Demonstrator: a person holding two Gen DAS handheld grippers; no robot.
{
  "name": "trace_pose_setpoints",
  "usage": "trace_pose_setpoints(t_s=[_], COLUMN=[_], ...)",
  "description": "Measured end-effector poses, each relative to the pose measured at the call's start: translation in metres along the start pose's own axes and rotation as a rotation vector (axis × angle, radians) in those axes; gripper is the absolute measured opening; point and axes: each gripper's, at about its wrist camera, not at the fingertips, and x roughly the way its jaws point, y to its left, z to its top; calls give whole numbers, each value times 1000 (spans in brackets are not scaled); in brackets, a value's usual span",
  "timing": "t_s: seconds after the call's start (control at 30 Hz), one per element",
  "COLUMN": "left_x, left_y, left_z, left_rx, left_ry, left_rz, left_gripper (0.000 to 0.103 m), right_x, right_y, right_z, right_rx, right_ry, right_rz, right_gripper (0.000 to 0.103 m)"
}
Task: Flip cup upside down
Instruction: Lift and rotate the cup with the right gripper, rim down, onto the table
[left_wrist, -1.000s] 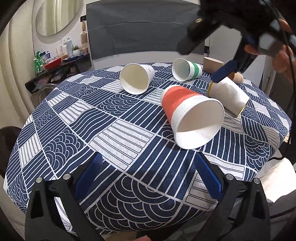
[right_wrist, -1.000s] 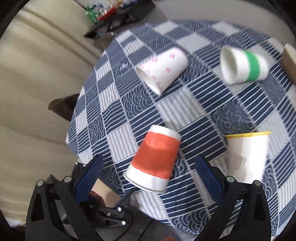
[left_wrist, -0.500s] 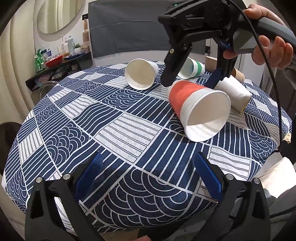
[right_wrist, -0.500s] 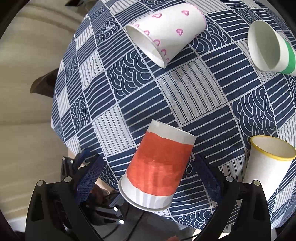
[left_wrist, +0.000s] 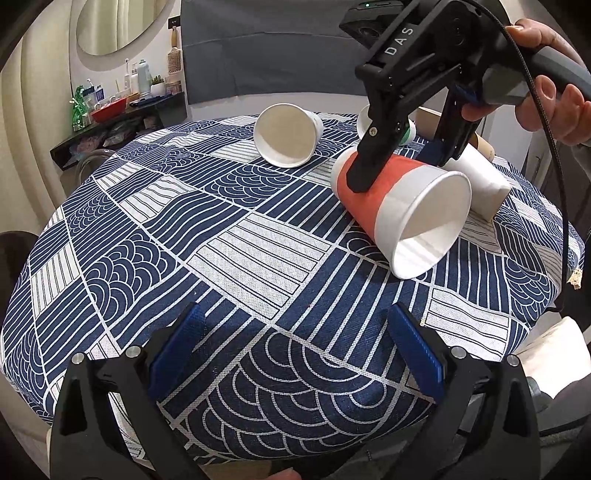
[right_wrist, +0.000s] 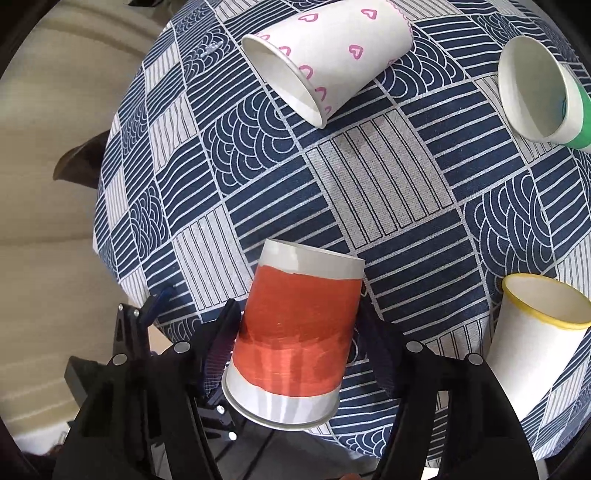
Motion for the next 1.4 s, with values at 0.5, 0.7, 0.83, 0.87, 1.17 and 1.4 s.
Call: trace_pose_setpoints(t_s=[0.5, 0.7, 0.83, 0.87, 1.17, 1.4], left_x=[2, 2, 2, 2, 1, 2], left_y=[-6, -8, -10, -10, -7, -7], left_z=[1, 1, 1, 1, 0, 2], left_rx=[18, 22, 22, 21, 5, -4], left_ry=[10, 12, 14, 14, 5, 7], left_rz=[1, 2, 4, 7, 30, 27], left_gripper=[97, 97, 97, 97, 97, 97], right_x=[-52, -47, -44, -43, -34, -29], right_y=[-17, -18, -20, -18, -14, -15], right_z=[-2, -9, -10, -11, -37, -56], right_rx=[-56, -87, -100, -115, -177, -197], right_ry=[-602, -775, -831, -851, -885, -883], right_rz=[-143, -319, -409, -439, -485, -495], right_gripper=[60, 60, 60, 60, 60, 60])
